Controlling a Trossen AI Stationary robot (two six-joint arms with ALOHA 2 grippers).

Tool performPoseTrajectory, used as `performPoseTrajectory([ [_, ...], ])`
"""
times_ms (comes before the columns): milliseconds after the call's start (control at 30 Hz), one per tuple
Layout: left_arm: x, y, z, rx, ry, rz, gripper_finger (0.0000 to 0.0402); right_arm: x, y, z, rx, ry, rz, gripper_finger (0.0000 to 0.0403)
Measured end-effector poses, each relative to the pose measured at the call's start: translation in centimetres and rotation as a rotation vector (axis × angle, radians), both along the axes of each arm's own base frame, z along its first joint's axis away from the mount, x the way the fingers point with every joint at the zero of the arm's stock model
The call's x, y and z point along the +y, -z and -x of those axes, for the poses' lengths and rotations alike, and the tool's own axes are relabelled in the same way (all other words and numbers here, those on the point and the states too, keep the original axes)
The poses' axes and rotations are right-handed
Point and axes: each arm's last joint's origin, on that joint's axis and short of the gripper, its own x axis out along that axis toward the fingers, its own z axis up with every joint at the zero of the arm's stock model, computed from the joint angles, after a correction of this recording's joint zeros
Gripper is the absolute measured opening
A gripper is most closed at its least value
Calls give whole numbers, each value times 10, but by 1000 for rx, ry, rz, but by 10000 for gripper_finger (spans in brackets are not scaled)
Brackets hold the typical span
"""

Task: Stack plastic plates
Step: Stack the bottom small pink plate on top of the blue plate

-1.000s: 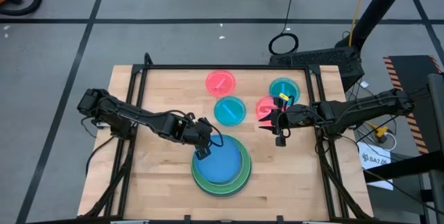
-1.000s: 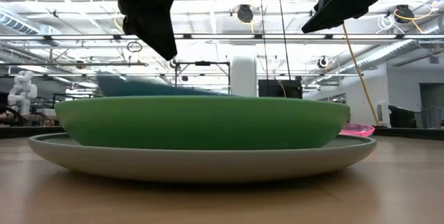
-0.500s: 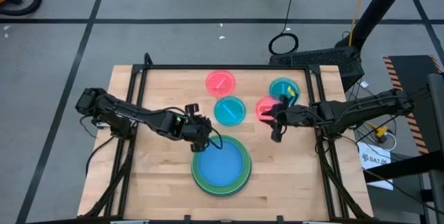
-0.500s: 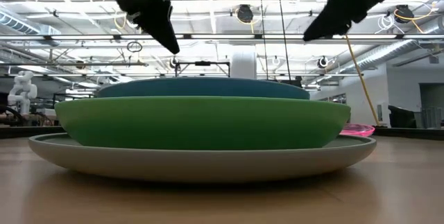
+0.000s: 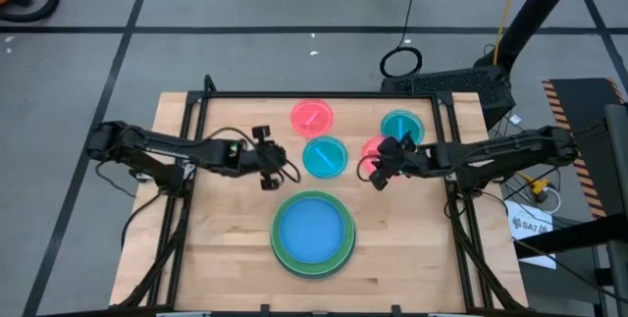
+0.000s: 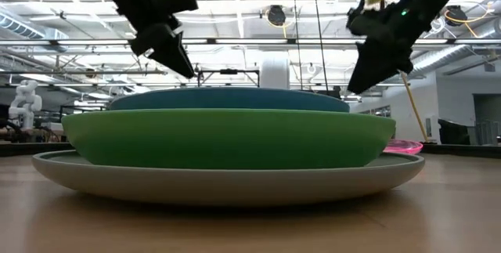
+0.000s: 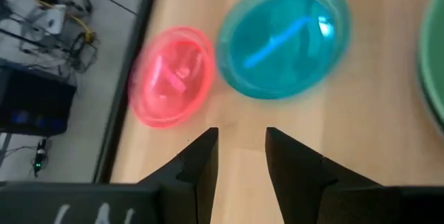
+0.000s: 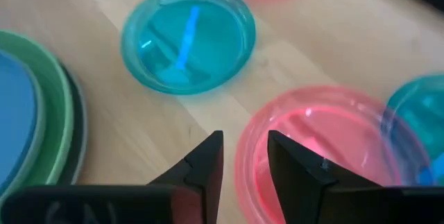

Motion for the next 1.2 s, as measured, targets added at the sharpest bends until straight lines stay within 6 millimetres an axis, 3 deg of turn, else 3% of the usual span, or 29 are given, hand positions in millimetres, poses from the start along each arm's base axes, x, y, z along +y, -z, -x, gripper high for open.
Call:
performPoseTrajectory([
  [300, 26, -16, 23, -147, -79, -24, 127, -24, 10, -1, 8, 136, -231, 109],
  [567, 32, -15, 30, -67, -98, -28, 127, -13, 19, -14, 11, 40, -326, 109],
  [800, 26, -8, 38, 0, -160, 42, 127, -2, 32, -26, 129, 5, -330, 109],
  [1200, 23, -7, 39, 11, -171, 58, 127, -8, 20, -44, 426, -50, -230, 109],
])
